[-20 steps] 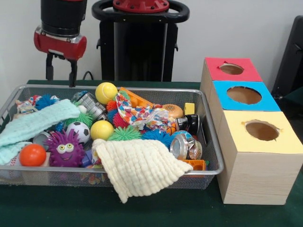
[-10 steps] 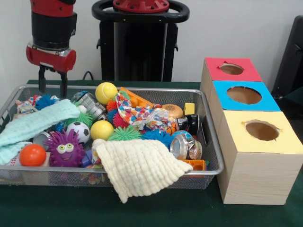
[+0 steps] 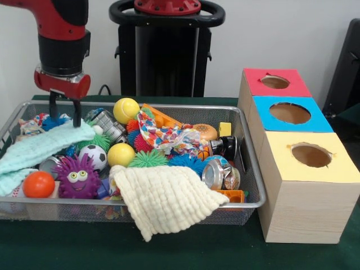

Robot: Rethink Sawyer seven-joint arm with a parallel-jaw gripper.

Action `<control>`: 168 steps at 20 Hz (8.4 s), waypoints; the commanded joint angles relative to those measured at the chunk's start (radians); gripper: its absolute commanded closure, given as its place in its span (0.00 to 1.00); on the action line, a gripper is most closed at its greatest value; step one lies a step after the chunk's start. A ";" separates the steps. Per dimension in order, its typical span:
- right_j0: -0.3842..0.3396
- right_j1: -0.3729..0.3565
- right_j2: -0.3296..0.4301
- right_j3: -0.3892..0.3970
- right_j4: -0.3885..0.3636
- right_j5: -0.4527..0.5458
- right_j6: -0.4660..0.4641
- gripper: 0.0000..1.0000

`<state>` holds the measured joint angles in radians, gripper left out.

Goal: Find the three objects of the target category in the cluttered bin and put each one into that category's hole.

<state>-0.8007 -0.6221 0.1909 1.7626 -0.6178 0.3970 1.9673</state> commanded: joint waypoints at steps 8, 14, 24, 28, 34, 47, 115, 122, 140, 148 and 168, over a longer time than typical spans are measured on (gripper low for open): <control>0.026 0.193 0.005 -0.184 -0.007 0.015 0.018 0.00; 0.035 0.264 0.002 -0.239 -0.026 -0.049 0.027 0.00; 0.055 0.442 -0.038 -0.362 -0.094 -0.305 0.053 0.00; 0.081 0.456 -0.076 -0.384 -0.099 -0.358 0.052 0.00; 0.113 0.466 -0.123 -0.404 -0.080 -0.410 0.045 1.00; 0.098 0.448 -0.107 -0.374 -0.058 -0.393 0.020 1.00; -0.220 0.065 0.458 0.404 0.322 -0.326 0.015 1.00; -0.194 0.069 0.495 0.385 0.290 -0.405 0.055 1.00; -0.057 0.166 0.193 0.006 -0.074 -0.486 -0.060 1.00; -0.066 0.194 0.201 -0.090 -0.149 -0.357 -0.085 0.00; 0.046 -0.126 0.163 0.100 0.091 0.015 0.030 0.00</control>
<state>-0.8094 -0.5509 0.4209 1.8721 -0.6323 0.1277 1.9673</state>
